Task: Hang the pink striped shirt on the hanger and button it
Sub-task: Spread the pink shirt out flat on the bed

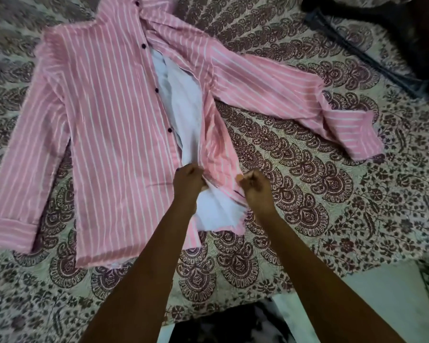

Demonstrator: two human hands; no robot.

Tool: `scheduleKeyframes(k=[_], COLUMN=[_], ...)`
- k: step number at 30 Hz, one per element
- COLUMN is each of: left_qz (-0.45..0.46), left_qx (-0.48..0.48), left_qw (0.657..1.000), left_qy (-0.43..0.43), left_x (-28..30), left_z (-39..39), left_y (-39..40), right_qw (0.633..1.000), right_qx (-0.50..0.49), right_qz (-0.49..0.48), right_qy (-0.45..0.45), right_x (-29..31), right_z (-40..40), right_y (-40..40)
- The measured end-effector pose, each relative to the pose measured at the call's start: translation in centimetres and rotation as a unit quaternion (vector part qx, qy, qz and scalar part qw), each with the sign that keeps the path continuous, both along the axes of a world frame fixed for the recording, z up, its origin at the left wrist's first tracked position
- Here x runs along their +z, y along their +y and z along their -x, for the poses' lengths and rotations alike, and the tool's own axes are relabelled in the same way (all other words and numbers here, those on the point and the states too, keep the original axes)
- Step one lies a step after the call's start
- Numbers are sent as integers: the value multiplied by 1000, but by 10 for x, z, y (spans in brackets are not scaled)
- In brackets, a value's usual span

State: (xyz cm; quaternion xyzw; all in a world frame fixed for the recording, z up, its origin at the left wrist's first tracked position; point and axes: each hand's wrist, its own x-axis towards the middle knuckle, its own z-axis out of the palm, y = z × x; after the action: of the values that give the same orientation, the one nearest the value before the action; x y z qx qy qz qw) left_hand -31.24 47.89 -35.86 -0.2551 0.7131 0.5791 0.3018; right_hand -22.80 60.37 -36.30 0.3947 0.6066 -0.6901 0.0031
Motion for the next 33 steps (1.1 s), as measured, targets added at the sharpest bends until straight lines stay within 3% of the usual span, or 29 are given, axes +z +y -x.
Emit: scheduleKeyframes(k=[5,7,9,11,12,14,15,17,18,20,23,26,28,30,31,33], left_qz=[59,90,160,238,249,268,264,186,124,17,-75,-80,-57,17,55,91], left_qx=[180,173,17,-224,-303,-364,-366,-317,-270,-182,-120,-58,-36,-17,-23,-104], left_qw=[980,974,976,942,920,891,889,924,947,971,979,985,991,997,997,990], left_qy=[62,117,146,77,21,-51,-70,-103,-126,-155,-150,-143,-114,-75,-55,-29], left_x=[4,7,7,-1,-6,-11,-13,-8,-3,9,20,14,6,0,-2,-2], left_z=[8,8,1,-9,-15,-30,-35,-44,-46,-48,-45,-40,-38,-38,-40,-45], left_y=[-30,-49,-73,-98,-109,-124,-129,-130,-129,-127,-125,-129,-136,-147,-151,-153], right_qw=[991,989,984,985,988,980,955,856,812,774,766,760,791,869,888,875], right_qx=[-96,-99,-117,-91,-49,83,170,324,370,387,322,288,228,34,-88,-223], right_qz=[-84,-105,-127,-134,-127,-146,-206,-365,-415,-475,-548,-583,-567,-491,-443,-380], right_qy=[-34,-41,-42,-57,-68,-106,-130,-173,-181,-162,-91,-6,8,-43,-87,-201], right_x=[6,5,6,0,-4,-15,-21,-32,-34,-37,-35,-29,-26,-20,-18,-16], right_z=[-5,-9,-12,-19,-25,-42,-51,-63,-67,-69,-60,-47,-41,-38,-41,-55], right_y=[3,4,1,-3,-6,-11,-14,-20,-25,-33,-39,-40,-36,-25,-17,-1])
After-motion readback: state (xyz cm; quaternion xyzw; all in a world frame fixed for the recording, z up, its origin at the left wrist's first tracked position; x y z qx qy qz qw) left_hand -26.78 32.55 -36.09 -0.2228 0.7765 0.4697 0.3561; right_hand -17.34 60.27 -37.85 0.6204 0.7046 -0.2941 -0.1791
